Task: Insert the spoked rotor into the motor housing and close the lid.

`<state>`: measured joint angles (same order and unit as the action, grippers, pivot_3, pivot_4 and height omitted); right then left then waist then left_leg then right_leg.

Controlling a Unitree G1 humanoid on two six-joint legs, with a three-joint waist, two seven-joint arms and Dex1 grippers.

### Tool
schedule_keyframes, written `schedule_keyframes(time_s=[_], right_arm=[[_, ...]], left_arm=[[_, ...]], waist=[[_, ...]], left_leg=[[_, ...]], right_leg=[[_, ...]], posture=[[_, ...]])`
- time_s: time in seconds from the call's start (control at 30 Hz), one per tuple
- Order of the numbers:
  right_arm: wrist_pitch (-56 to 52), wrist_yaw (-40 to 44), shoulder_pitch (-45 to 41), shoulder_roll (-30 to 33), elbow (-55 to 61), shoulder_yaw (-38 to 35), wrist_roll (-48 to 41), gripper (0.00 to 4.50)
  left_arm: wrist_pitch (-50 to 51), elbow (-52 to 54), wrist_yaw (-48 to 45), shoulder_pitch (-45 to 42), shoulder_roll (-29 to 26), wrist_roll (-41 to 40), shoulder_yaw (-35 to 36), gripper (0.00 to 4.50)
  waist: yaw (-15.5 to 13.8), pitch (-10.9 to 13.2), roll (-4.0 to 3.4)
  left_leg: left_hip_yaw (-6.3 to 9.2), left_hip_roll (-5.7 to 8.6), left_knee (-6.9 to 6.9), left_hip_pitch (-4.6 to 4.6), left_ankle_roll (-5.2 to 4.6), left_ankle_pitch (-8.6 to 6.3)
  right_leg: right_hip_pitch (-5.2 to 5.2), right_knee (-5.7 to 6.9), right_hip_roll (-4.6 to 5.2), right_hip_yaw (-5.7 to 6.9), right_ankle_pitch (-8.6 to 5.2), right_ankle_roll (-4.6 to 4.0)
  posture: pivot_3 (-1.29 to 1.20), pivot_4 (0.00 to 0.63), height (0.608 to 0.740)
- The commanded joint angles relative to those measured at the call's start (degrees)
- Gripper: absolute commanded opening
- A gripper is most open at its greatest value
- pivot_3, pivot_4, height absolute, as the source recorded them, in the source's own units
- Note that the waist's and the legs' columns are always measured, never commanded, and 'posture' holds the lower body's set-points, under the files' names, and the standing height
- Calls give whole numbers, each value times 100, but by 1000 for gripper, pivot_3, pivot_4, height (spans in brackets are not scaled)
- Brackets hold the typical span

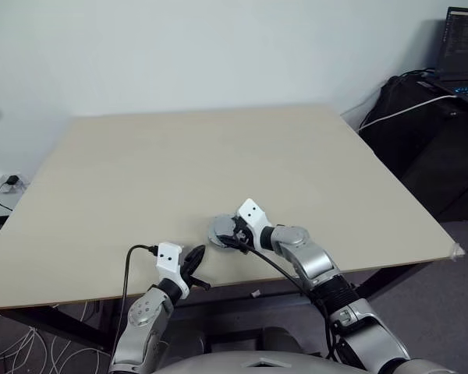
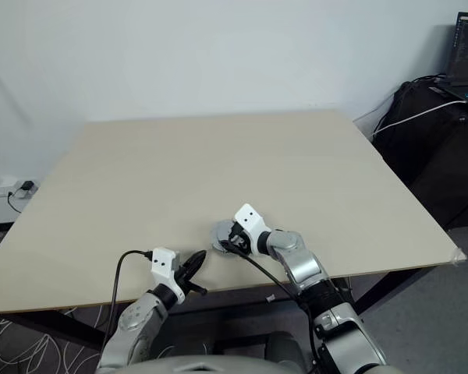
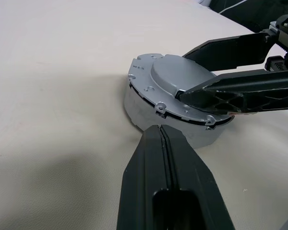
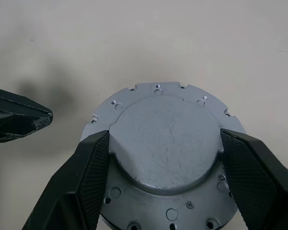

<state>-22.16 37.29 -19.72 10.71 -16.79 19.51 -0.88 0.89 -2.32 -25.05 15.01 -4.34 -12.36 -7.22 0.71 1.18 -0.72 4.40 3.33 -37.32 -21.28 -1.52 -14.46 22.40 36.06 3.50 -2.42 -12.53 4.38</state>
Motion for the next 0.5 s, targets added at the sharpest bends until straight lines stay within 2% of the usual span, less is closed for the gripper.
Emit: schedule_keyframes(time_s=[0.03,0.5], right_arm=[[-218,-11,-21,102,22,67,144,3197],[-383,135,-114,261,19,228,197,3197]], left_arm=[[-113,136,-16,-65,30,-62,37,0],[-136,100,-17,-59,48,-65,50,0]], waist=[[0,-1,-1],[-9,-2,-3]], left_leg=[[0,0,0,0,0,0],[0,1,2,-2,-1,0]], right_leg=[[0,0,0,0,0,0],[1,-4,2,0,-2,-1]], posture=[[0,0,740],[0,0,740]])
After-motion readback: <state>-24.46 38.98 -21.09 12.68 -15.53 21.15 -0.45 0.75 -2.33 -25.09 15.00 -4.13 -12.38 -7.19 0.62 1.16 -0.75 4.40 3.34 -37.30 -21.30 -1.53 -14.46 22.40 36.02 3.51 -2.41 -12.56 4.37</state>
